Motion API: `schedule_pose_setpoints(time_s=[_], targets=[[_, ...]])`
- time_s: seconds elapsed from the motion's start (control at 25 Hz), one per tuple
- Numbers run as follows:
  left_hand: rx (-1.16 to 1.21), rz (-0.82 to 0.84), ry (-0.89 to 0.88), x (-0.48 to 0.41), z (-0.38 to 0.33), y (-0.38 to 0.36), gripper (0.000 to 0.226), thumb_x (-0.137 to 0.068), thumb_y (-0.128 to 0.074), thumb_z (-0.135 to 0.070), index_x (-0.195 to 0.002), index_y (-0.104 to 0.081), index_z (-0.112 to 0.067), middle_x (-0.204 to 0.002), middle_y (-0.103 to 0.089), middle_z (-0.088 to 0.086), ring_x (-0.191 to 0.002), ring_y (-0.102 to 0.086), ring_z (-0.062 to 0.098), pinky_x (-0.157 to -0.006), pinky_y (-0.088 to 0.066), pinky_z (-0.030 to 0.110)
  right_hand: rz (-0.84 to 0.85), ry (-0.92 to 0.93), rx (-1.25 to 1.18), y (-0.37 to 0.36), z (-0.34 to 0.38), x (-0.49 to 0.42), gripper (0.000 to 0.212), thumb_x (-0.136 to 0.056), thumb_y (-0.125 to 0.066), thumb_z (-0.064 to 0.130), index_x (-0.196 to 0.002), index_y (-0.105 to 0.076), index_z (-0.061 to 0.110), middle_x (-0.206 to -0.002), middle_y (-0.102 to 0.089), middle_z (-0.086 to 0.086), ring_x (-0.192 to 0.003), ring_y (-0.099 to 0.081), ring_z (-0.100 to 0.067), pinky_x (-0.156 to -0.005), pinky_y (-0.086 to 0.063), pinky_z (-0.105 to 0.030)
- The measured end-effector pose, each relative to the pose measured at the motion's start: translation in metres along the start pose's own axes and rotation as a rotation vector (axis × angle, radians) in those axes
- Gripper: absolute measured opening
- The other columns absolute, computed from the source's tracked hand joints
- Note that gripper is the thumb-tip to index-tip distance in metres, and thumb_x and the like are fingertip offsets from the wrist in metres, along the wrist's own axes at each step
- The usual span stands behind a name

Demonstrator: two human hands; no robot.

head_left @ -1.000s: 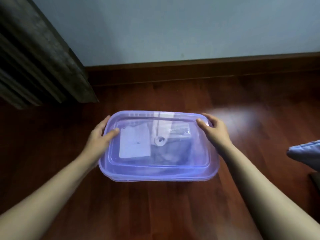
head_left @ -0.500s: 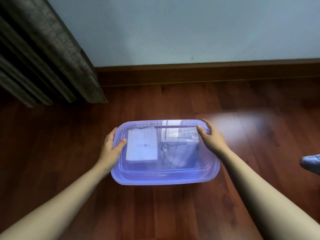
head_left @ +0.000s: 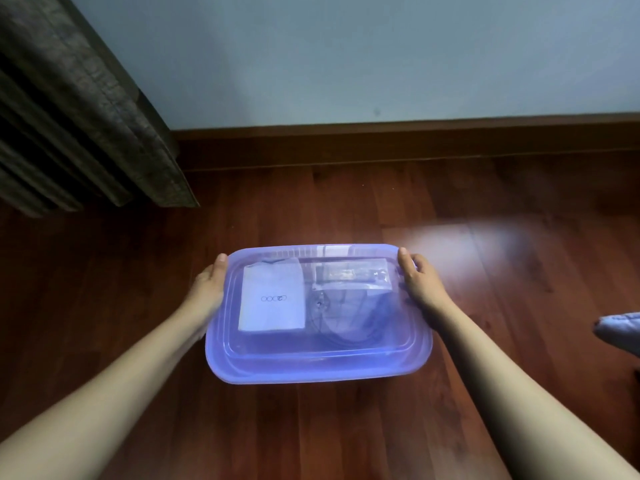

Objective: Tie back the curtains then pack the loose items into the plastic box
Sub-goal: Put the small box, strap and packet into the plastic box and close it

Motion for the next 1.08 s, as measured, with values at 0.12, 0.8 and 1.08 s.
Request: schedule_pose_setpoints(time_s=[0.12, 0.8, 1.08], targets=[[-0.018, -0.002, -0.006, -0.005, 0.002, 0.003, 0.049, -0.099, -0.031, -0.046, -0.115, -0.058, -0.008, -0.107, -0.063, 0.007, -0.1, -0.06, 0.023, -0.082, -0.043, 0.031, -0.007, 0.043, 0.013, -0.001, 0.003, -0.002, 0.039, -0.095, -0.042, 0.049, -0.078, -0.047, 0.015, -0.069, -0.048, 0.004, -0.066, -0.044, -0.013, -0.061, -0.035, -0.03], [-0.055, -0.076, 0.137, 0.036, 0.029, 0.006, 0.068, -0.089, -0.029, -0.066, -0.087, -0.069, -0.012, -0.089, -0.071, 0.013, -0.087, -0.067, 0.032, -0.082, -0.053, 0.042, -0.08, -0.032, 0.041, 0.004, -0.035, 0.076, 0.064, -0.074, -0.054, 0.072, -0.118, -0.051, 0.026, -0.11, -0.063, 0.003, -0.105, -0.059, -0.024, -0.089, -0.044, -0.036], [-0.222, -0.201, 0.054, 0.03, 0.029, 0.012, 0.068, -0.092, -0.034, -0.06, -0.072, -0.063, -0.002, -0.074, -0.068, 0.013, -0.081, -0.061, 0.035, -0.076, -0.048, 0.038, -0.2, -0.023, 0.148, 0.002, -0.032, 0.079, 0.059, -0.067, -0.045, 0.071, -0.108, -0.051, 0.03, -0.093, -0.059, 0.003, -0.086, -0.048, -0.023, -0.08, -0.033, -0.034]])
Point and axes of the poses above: each hand's wrist, its own x-axis away from the middle knuckle, its own y-axis out of the back of the hand, z = x × y, the point moved 3 cm from there along -x, towards the middle knuckle
